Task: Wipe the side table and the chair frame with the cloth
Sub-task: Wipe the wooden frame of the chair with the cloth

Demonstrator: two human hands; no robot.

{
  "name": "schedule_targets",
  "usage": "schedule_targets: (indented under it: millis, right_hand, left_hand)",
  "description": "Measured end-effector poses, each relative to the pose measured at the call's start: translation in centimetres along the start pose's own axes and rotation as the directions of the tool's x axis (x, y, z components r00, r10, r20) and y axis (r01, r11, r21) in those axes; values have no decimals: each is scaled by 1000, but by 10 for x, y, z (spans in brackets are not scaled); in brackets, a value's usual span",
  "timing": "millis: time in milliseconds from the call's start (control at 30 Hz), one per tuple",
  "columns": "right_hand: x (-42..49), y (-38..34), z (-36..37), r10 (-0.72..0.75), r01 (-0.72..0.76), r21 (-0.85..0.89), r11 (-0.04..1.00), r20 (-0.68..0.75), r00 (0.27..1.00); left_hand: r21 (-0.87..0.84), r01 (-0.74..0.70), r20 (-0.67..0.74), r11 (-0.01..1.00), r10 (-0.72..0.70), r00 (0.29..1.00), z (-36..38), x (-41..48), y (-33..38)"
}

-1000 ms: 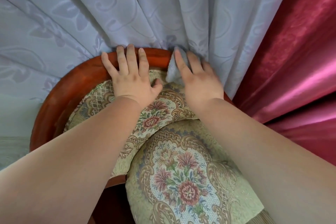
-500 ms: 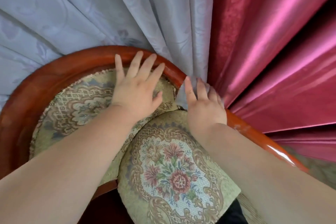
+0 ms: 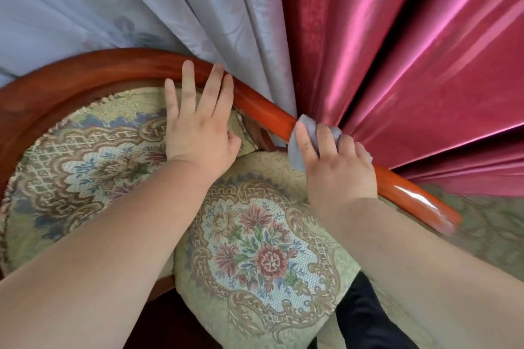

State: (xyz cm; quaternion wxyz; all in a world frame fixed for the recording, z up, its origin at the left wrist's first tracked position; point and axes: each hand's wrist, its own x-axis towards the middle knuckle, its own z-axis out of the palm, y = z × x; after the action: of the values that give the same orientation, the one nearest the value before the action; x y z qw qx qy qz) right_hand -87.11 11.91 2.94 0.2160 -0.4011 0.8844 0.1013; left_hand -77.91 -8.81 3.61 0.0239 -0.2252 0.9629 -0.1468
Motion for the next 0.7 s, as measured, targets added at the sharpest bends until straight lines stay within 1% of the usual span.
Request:
schedule_targets:
  millis: [67,200,267,333,433,500,600,667,700]
  right_hand:
    - [21,-21,-12,16,-16,46,999,-11,1000]
    - [67,-65,-24,-30,66,197,978,-179,983]
    - [71,-73,-22,-30,67,177,982,-203,979]
    - [59,-63,-10,-33,46,70,997,-184,982]
    - [20,-25,7,-16,5,-105,994,-96,995]
    - [-2,-7,11,-11,5,-179,984,-28,1000]
    - [6,-15,4,54,-51,-159,986,15,998]
    - [31,-36,-7,101,-101,-81,992,-9,995]
    - [45,-49,-12,100,-100,-21,995,-28,995]
  left_hand:
    - [-1,30,30,1000,-30,999,2,1,1]
    - [-27,58,83,998,-56,995,8,5,3]
    - [-24,62,90,998,-59,994,11,7,5]
    - [1,62,108,998,-62,992,12,9,8]
    - [56,51,105,997,-57,993,16,11,12]
    - [50,52,85,997,-56,995,22,10,11]
    - [15,54,53,998,-54,997,26,10,10]
    - [3,48,49,999,-48,998,28,10,9]
    - [-2,50,51,999,-49,997,28,10,9]
